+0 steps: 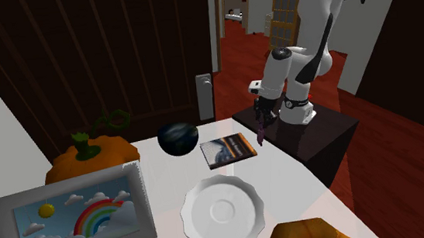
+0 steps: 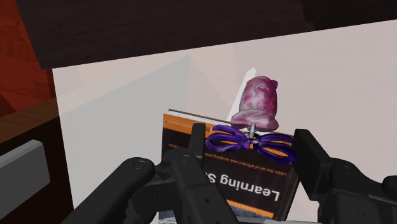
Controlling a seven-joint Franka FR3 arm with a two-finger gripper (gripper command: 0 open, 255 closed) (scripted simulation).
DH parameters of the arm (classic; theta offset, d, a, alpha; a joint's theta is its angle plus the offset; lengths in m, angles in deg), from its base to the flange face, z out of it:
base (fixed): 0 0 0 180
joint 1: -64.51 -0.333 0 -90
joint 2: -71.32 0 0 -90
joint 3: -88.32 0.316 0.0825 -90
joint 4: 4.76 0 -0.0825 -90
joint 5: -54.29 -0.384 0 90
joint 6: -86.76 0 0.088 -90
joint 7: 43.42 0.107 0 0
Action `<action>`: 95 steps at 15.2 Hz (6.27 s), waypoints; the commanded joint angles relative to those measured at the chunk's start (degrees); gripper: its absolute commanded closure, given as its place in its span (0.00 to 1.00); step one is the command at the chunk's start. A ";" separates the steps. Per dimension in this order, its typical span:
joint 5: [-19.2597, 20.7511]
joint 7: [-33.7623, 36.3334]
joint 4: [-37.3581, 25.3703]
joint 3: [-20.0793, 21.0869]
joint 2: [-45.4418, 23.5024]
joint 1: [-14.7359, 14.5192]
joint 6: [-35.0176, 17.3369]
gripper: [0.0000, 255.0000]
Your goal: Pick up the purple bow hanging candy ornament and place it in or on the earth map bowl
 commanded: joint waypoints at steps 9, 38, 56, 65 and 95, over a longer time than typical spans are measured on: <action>-1.63 -1.97 -0.97 -1.17 4.68 -1.35 5.93 1.00; -3.45 -7.87 -15.43 -4.74 19.41 -3.22 34.69 1.00; 2.44 -14.70 -37.76 -9.98 -0.39 2.60 36.12 1.00; 4.65 -19.49 -58.20 -12.78 -18.71 5.38 37.36 1.00; 5.04 -25.91 -96.21 -15.38 -53.03 8.65 39.79 1.00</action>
